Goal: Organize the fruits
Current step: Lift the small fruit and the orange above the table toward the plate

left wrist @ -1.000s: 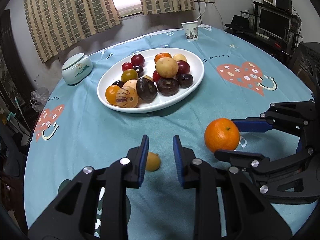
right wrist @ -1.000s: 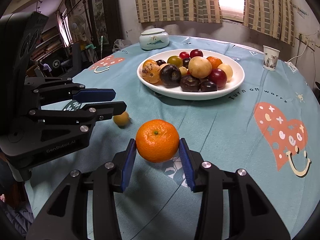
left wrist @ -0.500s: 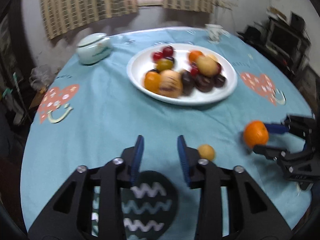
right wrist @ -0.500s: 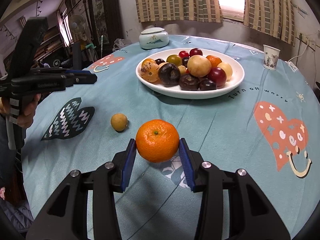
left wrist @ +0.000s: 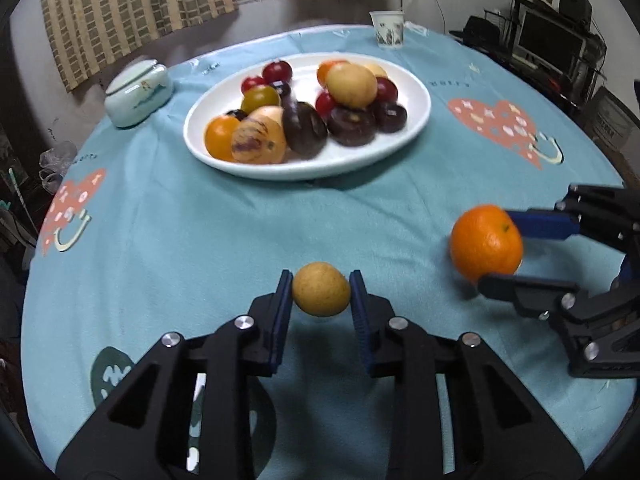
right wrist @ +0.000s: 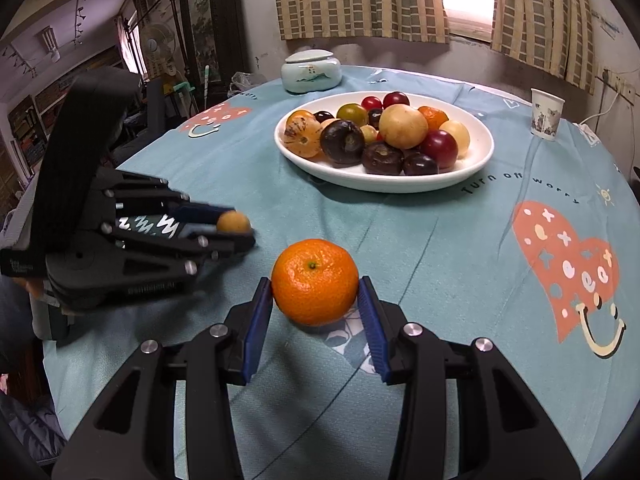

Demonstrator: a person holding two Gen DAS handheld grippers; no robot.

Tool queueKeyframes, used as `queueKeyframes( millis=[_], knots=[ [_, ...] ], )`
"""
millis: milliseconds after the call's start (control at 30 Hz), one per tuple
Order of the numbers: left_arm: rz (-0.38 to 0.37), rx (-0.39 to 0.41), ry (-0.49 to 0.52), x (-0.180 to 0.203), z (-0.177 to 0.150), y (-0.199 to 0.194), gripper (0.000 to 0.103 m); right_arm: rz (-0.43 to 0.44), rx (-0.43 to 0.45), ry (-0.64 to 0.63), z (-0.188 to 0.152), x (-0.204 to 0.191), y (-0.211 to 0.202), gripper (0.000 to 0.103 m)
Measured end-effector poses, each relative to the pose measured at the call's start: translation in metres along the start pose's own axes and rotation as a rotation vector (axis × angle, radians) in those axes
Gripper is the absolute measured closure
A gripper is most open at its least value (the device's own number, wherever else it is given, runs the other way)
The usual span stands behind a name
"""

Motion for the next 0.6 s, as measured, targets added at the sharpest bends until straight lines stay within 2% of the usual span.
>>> queueKeyframes(
  millis=[267,467,600],
  knots=[
    [0.048,0.107,0.05,0.016,0.021,-0.027,0.074,0.008,0.006,-0.001,0.005,-0.003,-0.004,0.059],
    [0.05,0.124,0.058,0.016,0.039,-0.028,0.074,-0.002,0.0,0.002,0.016,0.006,-0.007,0.059],
    [0.064,0.136,0.055,0.014,0.052,-0.025,0.074,-0.034,0.028,-0.009,0.037,0.017,-0.016,0.059]
  ],
)
Point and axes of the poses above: each gripper's, at about its wrist camera, not at the fingertips, and y roughly the way its jaws point, x to its right, z to its top, the point moved 7 cm from there along y, roughly the way its jaws point, and after that the axes turned 9 degrees about -y, right-handed, at the moved point
